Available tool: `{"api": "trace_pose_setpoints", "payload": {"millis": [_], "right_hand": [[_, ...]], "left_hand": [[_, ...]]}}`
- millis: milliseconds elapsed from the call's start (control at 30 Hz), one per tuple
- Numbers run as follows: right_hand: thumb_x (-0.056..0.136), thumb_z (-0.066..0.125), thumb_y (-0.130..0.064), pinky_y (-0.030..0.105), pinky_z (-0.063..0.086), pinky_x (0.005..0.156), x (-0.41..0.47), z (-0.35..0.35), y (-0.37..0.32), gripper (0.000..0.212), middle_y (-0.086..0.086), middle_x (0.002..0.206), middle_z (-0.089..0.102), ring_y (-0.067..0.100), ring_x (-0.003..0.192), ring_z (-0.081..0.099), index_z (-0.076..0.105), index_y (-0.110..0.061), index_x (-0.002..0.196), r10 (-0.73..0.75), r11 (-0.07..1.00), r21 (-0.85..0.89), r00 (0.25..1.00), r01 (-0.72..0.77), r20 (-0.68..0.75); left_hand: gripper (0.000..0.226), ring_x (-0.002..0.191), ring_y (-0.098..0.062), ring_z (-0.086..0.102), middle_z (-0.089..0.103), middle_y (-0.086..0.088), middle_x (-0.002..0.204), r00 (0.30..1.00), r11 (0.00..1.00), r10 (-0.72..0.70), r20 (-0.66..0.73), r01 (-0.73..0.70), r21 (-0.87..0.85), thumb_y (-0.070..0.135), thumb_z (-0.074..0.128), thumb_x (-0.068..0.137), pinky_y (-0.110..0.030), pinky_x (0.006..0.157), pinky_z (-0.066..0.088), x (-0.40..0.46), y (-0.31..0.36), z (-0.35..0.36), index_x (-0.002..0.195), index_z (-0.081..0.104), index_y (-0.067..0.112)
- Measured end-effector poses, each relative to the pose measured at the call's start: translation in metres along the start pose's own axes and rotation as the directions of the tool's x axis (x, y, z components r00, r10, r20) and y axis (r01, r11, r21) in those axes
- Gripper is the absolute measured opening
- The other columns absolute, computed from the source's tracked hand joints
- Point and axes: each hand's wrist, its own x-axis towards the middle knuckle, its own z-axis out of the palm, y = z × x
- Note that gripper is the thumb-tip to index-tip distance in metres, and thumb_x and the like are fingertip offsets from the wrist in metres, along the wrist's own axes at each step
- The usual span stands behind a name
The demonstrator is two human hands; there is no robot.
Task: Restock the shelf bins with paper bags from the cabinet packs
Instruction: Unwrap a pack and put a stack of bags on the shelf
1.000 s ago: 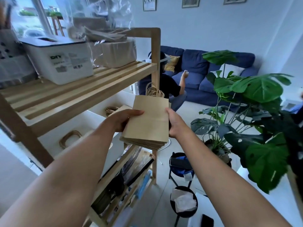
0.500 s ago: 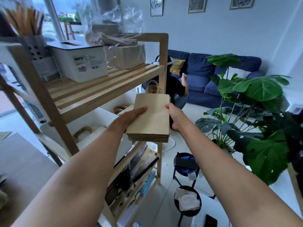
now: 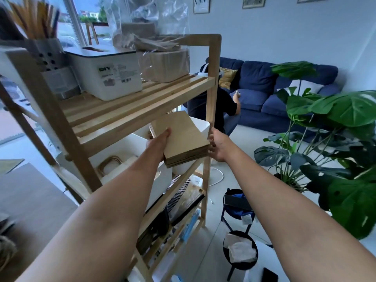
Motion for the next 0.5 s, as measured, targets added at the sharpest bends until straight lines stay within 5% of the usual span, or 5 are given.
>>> {"api": "trace_pose_setpoints", "payload": {"millis": [100,200,267,400,500], "right_hand": [[0.098,0.037,-0.044,0.030,0.051,0.071,0.016,-0.008,0.006,0.034,0.003,0.092,0.059,0.018,0.080,0.059,0.056,-0.018,0.107,0.024,0.999,0.041,1.000,-0.024,-0.012],[0.100,0.034,-0.042,0.038,0.036,0.112,0.040,-0.015,0.010,0.051,0.009,0.146,0.047,0.027,0.133,0.047,0.044,-0.013,0.140,0.043,0.993,0.108,0.998,-0.038,-0.041],[0.100,0.033,-0.040,0.040,0.028,0.117,0.056,-0.017,0.011,0.055,0.011,0.155,0.031,0.028,0.142,0.033,0.035,-0.010,0.147,0.037,0.986,0.163,0.999,-0.034,-0.020],[0.102,0.023,-0.037,0.036,0.037,0.106,0.088,-0.019,0.015,0.060,0.014,0.158,0.024,0.030,0.143,0.029,0.021,-0.005,0.152,-0.017,0.975,0.222,0.997,0.000,0.073],[0.100,0.026,-0.041,0.025,0.038,0.071,0.106,-0.015,0.012,0.057,0.011,0.122,0.056,0.020,0.098,0.052,0.039,-0.007,0.143,-0.016,0.974,0.229,0.997,-0.003,0.080]], "left_hand": [[0.117,0.086,-0.027,0.074,0.073,-0.003,0.110,0.993,0.996,-0.045,-0.111,0.036,-0.083,0.064,0.086,0.015,-0.048,0.068,0.059,0.042,-0.004,0.005,0.121,0.059,0.022],[0.094,0.090,-0.027,0.071,0.068,-0.002,0.112,0.985,0.991,-0.026,-0.169,0.003,-0.131,0.057,0.084,0.044,-0.044,0.063,0.059,-0.009,0.019,0.022,0.124,0.052,0.019],[0.072,0.091,-0.030,0.067,0.063,-0.003,0.107,0.980,0.985,0.006,-0.197,-0.040,-0.165,0.049,0.080,0.066,-0.051,0.064,0.058,-0.022,0.030,0.036,0.123,0.049,0.017],[0.089,0.089,-0.026,0.067,0.066,0.001,0.110,0.972,0.989,0.063,-0.227,-0.091,-0.113,0.067,0.071,0.047,-0.047,0.082,0.057,0.050,0.029,0.046,0.121,0.055,0.019],[0.109,0.085,-0.031,0.069,0.069,-0.003,0.107,0.943,0.998,0.003,-0.333,-0.022,-0.055,0.076,0.059,0.022,-0.048,0.081,0.055,0.175,0.002,0.040,0.117,0.053,0.023]]}}
